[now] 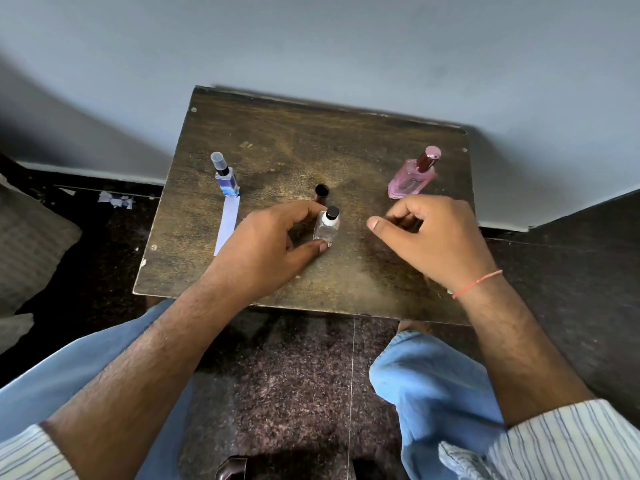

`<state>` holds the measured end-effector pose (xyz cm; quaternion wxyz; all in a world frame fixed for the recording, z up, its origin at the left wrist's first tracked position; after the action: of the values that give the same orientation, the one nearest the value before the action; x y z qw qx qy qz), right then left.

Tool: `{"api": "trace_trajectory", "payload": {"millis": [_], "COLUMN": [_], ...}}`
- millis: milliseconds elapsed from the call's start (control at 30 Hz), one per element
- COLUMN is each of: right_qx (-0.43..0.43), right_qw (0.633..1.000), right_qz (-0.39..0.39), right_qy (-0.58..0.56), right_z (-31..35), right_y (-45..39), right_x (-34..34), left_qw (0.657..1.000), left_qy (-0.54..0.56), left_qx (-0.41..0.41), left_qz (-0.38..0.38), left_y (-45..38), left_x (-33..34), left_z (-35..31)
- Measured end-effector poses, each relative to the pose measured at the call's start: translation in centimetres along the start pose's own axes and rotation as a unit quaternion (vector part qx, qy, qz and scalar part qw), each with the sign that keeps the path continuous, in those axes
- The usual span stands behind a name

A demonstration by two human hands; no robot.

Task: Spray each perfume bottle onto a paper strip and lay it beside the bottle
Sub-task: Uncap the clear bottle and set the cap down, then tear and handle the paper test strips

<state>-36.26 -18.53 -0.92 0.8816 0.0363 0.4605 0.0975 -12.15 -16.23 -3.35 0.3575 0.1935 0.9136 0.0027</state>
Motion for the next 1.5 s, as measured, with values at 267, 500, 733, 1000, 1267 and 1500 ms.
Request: {"api": "trace_trajectory", "payload": {"millis": [267,500,733,1000,1267,1500], "right_qx": [0.138,0.194,0.211,0.202,0.092,0.069], "right_qw": [0.989,0.979,0.969,0.964,0.879,0.837], "right_qz": [0.054,0.056,0.049,0.036,0.12,0.197], "right_qy": [-0.007,-0.028,-0.122,-0.169,-0.452,-0.506], "right_z": [-8.0,-10.8,-11.9,-11.4,-1.5,3.3], "right_y": [1.3,1.7,1.6,1.2,1.1,2.2], "right_x": [-5.3,-5.8,-5.9,-6.6,-3.8,0.3], "left_qw": [1.0,1.0,0.999,0.995,0.981,0.963], "left_qy": [-0.019,0.007,0.02,0.066,0.147,0.249], "left_qx": [-0.002,-0.007,0.026,0.064,0.092,0.072], "left_qz": [-0.009,-0.026,-0.029,-0.049,-0.09,0.077], "left_y": [-0.7,-0.8,-0.5,0.4,1.7,1.5], "left_x": [0.9,1.0,0.3,-1.2,-3.0,-1.4], "left_z": [-1.2,-1.9,-2.4,-2.3,-2.1,-1.5]}}
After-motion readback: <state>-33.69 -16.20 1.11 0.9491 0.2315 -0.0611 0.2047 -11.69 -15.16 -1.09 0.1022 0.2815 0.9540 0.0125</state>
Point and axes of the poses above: each hand's wrist, its own y-axis away from the middle knuckle, its own x-axis out of the palm, z = x × y, the point moved 6 cm from there along -y, towards the middle knuckle, and after that the axes turned 9 degrees about z, right-handed, at the moved point
